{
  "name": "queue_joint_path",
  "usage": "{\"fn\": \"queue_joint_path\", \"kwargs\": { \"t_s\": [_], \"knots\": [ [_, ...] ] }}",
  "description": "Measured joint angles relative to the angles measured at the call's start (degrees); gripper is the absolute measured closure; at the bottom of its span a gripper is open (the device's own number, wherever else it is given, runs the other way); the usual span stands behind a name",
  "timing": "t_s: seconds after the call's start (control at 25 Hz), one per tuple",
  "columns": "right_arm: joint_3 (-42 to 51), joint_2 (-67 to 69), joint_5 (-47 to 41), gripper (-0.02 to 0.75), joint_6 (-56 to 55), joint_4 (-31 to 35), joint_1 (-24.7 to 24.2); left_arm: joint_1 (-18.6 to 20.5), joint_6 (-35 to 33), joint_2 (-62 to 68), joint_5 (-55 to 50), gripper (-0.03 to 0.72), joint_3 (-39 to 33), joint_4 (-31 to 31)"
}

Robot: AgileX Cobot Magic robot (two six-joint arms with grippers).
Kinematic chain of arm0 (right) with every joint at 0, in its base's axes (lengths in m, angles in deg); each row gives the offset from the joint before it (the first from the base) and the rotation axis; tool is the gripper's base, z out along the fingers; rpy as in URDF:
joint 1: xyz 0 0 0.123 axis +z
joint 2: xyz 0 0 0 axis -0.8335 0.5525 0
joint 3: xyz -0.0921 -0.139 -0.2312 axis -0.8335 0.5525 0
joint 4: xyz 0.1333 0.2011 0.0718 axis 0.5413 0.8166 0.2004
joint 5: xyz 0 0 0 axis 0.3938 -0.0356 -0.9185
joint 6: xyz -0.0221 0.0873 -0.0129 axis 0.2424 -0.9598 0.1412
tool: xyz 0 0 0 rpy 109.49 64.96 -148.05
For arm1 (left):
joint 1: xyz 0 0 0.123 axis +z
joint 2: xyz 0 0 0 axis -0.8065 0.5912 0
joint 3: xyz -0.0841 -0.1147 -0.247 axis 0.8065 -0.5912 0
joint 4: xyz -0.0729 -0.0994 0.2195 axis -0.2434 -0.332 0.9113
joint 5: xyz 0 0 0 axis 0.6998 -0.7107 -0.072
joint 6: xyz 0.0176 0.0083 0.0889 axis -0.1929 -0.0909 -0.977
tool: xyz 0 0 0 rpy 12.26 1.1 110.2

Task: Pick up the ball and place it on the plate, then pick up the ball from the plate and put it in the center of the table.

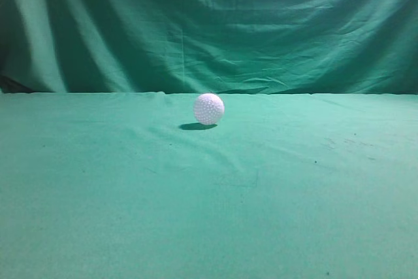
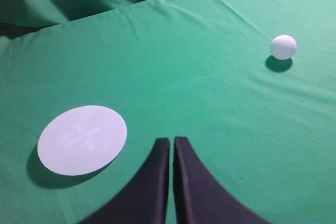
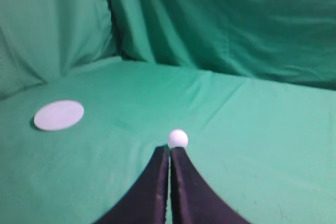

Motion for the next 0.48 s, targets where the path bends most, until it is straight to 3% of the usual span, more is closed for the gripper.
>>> {"fn": "queue_joint_path", "kwargs": {
  "t_s": [0.16, 0.48],
  "knots": [
    [3.4, 0.0, 6.6, 0.738, -0.2, 0.0, 0.0, 0.0, 0.1, 0.0, 0.1, 0.688, 0.0, 0.0],
    [3.5, 0.0, 6.6, 0.738, -0.2, 0.0, 0.0, 0.0, 0.1, 0.0, 0.1, 0.688, 0.0, 0.0]
  ]
}}
